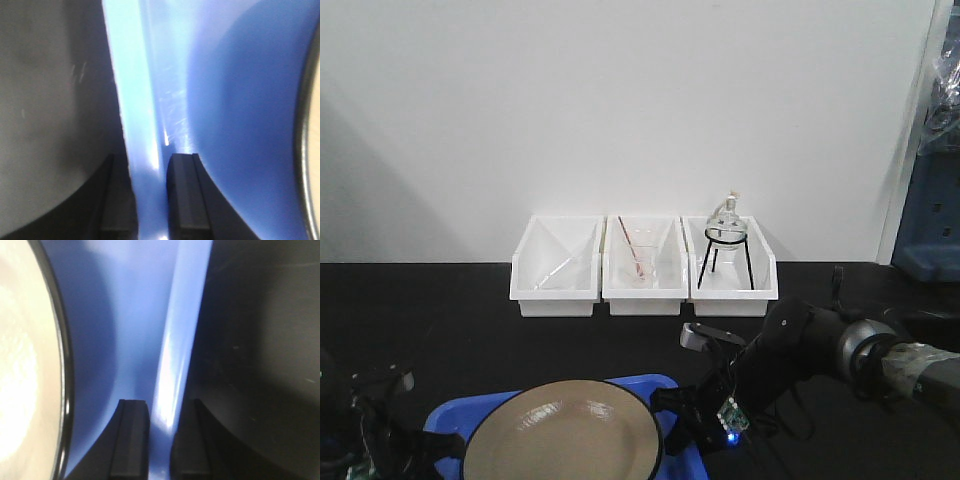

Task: Place disk in tray to left cabinet
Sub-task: 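Move both grippers to the tray's side walls and grip them, then lift the blue tray with both grippers off the bench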

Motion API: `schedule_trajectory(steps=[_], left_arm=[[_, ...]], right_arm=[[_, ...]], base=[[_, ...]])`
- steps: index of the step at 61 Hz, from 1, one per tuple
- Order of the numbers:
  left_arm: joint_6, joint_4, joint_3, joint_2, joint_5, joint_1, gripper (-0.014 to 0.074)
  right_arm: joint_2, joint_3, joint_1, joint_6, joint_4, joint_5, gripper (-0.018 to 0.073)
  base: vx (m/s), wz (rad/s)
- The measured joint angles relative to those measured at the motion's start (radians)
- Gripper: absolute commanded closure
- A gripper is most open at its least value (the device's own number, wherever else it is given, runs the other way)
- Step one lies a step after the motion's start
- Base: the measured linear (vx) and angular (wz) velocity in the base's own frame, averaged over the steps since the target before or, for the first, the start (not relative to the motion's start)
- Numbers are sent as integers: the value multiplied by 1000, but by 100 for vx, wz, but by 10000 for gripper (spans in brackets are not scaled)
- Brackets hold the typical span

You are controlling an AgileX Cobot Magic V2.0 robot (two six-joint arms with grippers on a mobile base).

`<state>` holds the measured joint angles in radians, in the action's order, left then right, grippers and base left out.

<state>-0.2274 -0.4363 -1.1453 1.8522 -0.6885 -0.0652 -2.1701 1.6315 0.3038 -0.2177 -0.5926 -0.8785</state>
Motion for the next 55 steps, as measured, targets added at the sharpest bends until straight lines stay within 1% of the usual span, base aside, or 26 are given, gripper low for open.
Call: schedule_trajectory(steps=[7,15,28,37,44,53,55], left_arm=[[40,27,-96,0,-92,5,603],[74,56,-186,-1,-180,7,603],[130,91,-295,-2,-321,11,603],[174,116,-373,-2,-392,12,603],[203,119,-441,-2,-437,12,603],[227,86,-530,-3,-487,12,603],[244,74,-548,-3,-496,12,603]], right_arm=[[0,27,-2,52,15,-31,552],[-1,75,-3,100,45,-102,552],[-2,185,-3,218,83,-220,552],[-2,266,-4,260,92,-270,552],[4,298,-17,298,88,-276,552],[50,299,-54,310,58,-277,552],[68,299,-63,311,48,-278,552]], base=[[0,0],[0,0],[0,0],[0,0],[0,0],[0,0],[0,0]])
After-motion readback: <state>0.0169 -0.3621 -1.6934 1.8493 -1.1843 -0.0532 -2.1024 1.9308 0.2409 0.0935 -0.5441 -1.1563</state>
